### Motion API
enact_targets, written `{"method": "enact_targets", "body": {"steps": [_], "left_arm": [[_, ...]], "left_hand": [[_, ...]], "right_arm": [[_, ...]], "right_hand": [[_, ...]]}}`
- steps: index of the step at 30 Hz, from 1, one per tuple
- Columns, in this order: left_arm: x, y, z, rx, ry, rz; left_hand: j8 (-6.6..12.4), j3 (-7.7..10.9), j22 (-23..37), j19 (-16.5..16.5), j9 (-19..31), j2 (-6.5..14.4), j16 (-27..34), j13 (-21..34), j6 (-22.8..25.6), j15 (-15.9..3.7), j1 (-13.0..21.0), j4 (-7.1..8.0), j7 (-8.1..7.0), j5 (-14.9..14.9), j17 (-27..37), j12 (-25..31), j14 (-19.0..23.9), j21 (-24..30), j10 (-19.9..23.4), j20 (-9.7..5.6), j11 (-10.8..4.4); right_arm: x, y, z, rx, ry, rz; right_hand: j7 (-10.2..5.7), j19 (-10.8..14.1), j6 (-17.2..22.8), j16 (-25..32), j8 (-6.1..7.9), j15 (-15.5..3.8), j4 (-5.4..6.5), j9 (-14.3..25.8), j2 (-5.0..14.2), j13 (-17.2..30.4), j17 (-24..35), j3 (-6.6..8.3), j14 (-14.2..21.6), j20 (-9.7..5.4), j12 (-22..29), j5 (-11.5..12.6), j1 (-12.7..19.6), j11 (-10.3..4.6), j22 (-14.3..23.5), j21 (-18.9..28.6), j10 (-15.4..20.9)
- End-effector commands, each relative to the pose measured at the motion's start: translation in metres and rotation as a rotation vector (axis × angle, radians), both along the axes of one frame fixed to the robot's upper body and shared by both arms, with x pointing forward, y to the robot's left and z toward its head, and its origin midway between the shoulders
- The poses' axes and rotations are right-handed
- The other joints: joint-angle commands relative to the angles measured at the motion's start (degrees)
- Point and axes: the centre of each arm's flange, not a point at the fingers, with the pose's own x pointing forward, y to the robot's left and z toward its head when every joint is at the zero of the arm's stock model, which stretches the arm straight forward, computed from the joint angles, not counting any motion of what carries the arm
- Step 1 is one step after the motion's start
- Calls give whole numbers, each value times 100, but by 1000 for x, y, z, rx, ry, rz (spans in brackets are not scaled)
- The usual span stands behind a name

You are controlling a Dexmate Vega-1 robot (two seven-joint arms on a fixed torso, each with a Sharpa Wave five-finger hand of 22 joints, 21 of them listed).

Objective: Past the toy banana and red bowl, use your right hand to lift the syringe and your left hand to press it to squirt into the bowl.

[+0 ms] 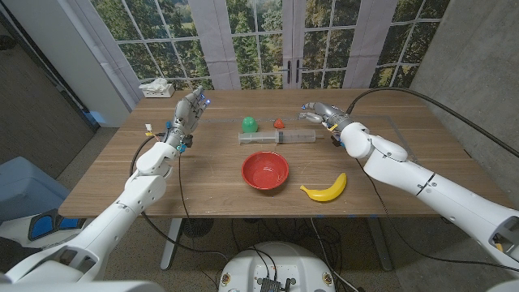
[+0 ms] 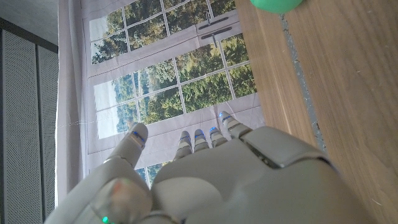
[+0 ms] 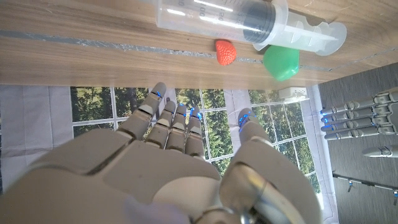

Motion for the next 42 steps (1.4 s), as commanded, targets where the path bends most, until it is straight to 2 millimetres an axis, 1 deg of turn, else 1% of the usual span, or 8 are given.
{"method": "enact_targets", "body": {"steps": [1,11,16,23,39,42], "left_arm": [[-2,0,-3,4,7,-3],[-2,-1,-4,-2,7,-9],[-1,-1,-5,-3,7,-11],[-2,-1,-6,-3,8,-10],[-4,2,-6,-6,9,-6],[-4,2,-7,-8,9,-7]], "left_hand": [[0,4,19,17,12,362,-9,10,12,-378,-4,-49,0,29,8,17,-5,32,-13,-608,-17],[-1,5,19,17,12,377,-10,10,12,-374,12,-68,2,28,6,14,-7,29,-18,-604,-15],[-2,4,19,19,13,388,-9,10,12,-372,17,-74,1,27,7,18,-6,28,-6,-606,-11],[-2,1,19,22,13,397,-6,10,13,-371,21,-77,3,26,8,19,-4,28,-3,-603,-13],[7,-7,19,39,14,394,1,10,44,-379,25,-89,15,22,10,25,14,31,23,-590,-18],[8,-8,20,49,14,391,2,11,47,-381,28,-95,13,22,9,24,22,34,20,-558,-20]], "right_arm": [[4,5,-6,-60,61,-13],[2,9,-8,-98,55,-37],[3,13,-10,-136,52,-53],[2,19,-12,-199,31,-77],[7,36,-14,-348,2,-127],[8,37,-14,-350,5,-127]], "right_hand": [[-26,21,32,16,13,-18,-23,33,29,30,2,0,22,3,20,37,75,-26,5,-21,36],[-47,51,66,16,27,-38,-64,34,44,30,-11,31,27,-1,28,59,150,-38,5,-38,53],[-53,72,94,10,39,-53,-118,34,39,30,-30,72,32,3,33,84,252,-42,4,-58,67],[-80,91,123,0,48,-76,-160,34,7,28,-52,104,24,1,27,103,360,-82,4,-84,56],[-135,142,109,-14,38,-115,-190,35,-70,27,-87,147,20,3,10,118,549,-127,5,-125,7],[-161,162,113,-10,40,-139,-200,36,-90,27,-99,173,36,-1,24,123,644,-187,7,-142,40]]}}
